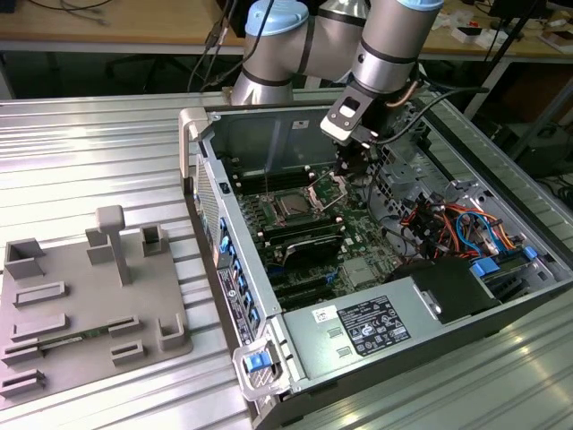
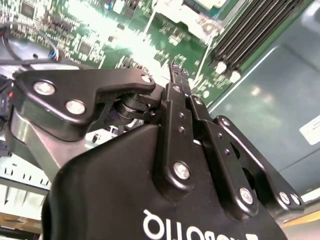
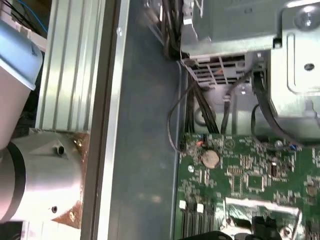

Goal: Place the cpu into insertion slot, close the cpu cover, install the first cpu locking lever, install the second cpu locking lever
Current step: 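Close the cpu cover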

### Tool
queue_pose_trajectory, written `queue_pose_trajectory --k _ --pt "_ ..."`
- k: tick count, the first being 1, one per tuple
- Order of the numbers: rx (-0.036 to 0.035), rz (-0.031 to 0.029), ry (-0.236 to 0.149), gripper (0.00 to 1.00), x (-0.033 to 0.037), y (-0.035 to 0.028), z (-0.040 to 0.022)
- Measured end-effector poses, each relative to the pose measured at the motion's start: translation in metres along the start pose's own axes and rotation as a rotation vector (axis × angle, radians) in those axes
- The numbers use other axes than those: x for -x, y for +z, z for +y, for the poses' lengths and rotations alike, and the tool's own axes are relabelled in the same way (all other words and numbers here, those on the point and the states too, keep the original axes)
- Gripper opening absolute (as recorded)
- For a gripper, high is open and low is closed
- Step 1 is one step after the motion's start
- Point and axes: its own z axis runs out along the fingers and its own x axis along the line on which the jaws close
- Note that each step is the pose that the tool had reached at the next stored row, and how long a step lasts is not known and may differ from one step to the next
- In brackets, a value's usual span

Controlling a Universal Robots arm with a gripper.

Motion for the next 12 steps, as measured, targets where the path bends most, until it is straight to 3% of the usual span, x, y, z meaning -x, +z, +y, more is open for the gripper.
queue_pose_trajectory --k 3,7,12 --pt "-0.0027 0.0002 0.000 0.11 0.0001 0.0012 0.0128" --pt "-0.0047 0.0001 0.000 0.11 0.0002 0.0027 0.0248" --pt "-0.0048 0.0003 0.000 0.11 0.0002 0.0115 0.0295"
